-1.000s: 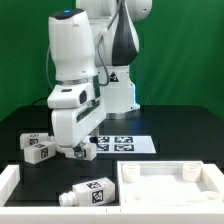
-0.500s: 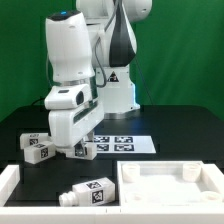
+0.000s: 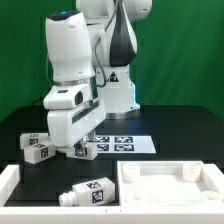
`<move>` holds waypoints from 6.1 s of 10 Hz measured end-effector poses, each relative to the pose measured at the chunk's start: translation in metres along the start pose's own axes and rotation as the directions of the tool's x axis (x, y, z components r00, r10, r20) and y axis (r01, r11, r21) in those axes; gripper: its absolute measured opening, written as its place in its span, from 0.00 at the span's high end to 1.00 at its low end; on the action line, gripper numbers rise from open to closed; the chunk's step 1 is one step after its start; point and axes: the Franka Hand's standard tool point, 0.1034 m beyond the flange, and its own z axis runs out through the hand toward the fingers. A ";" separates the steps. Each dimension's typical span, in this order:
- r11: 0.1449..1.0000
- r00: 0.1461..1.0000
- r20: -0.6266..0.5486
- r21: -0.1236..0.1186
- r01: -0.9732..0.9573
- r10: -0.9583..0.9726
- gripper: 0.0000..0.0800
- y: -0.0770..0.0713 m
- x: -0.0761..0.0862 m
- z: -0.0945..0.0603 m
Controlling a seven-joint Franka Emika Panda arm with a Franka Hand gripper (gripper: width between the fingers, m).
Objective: Assemble one leg
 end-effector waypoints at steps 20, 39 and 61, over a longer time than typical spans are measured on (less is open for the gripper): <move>0.804 0.810 0.004 0.118 -0.583 0.586 0.64 0.004 0.027 -0.003; 0.532 0.531 -0.038 0.098 -0.841 0.846 0.37 -0.044 0.166 0.018; 0.593 0.551 0.636 0.178 -0.785 0.539 0.19 -0.046 0.160 -0.017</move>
Offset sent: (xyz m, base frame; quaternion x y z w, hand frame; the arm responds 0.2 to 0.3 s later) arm 0.0043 0.0209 -0.0031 0.0152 0.0050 0.1680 0.9857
